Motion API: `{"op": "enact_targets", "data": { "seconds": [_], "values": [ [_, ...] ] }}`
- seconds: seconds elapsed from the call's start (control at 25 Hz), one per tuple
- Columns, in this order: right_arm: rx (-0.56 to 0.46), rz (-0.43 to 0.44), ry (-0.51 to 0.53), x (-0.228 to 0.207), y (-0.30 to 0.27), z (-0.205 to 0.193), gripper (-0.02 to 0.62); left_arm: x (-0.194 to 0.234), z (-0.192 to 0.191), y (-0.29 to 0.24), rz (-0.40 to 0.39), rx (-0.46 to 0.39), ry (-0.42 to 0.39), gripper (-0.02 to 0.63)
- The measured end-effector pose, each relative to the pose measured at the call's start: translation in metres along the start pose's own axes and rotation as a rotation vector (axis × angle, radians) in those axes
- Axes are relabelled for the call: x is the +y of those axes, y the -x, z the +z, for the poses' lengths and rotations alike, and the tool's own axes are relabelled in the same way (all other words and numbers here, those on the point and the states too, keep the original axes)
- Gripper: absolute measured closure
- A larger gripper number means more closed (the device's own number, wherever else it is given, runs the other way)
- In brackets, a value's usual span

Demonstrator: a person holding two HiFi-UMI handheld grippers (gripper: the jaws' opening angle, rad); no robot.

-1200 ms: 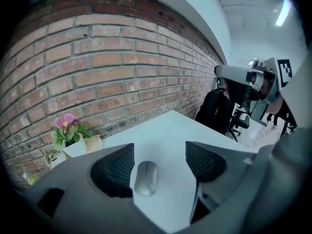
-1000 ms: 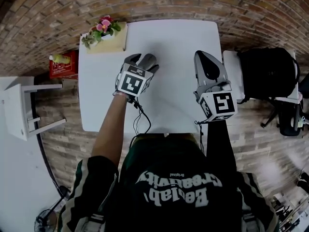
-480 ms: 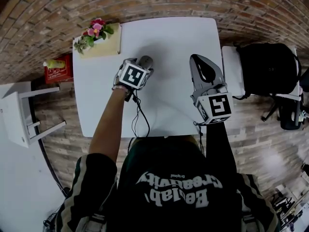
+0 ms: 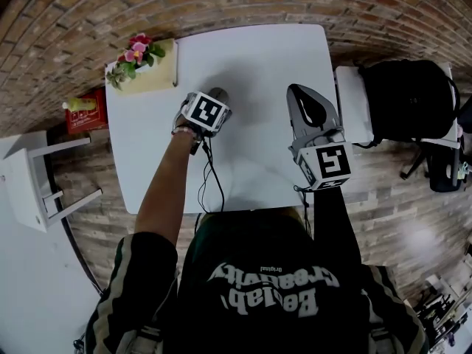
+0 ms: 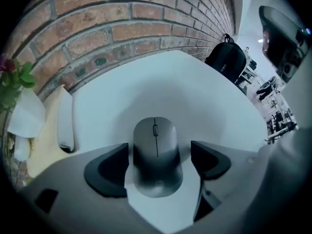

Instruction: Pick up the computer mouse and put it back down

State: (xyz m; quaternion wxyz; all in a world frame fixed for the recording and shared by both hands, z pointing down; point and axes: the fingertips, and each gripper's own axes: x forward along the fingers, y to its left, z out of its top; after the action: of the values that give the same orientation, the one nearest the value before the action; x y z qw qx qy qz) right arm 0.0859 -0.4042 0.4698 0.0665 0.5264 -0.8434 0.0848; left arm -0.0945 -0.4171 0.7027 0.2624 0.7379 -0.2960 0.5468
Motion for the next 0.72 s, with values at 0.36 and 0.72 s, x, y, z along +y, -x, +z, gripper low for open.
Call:
{"op": "enact_targets", "data": {
  "seconds": [0.36, 0.72],
  "values": [
    [-0.002, -0.021, 0.004, -0.01, 0.008, 0.0, 0.574, -0.005, 0.003, 0.002, 0.013, 0.019, -0.017, 0.314],
    [-0.019, -0.04, 0.02, -0.013, 0.017, 0.007, 0.574, -0.014, 0.008, 0.012, -0.024, -0.082, 0.01, 0.318]
  ]
}}
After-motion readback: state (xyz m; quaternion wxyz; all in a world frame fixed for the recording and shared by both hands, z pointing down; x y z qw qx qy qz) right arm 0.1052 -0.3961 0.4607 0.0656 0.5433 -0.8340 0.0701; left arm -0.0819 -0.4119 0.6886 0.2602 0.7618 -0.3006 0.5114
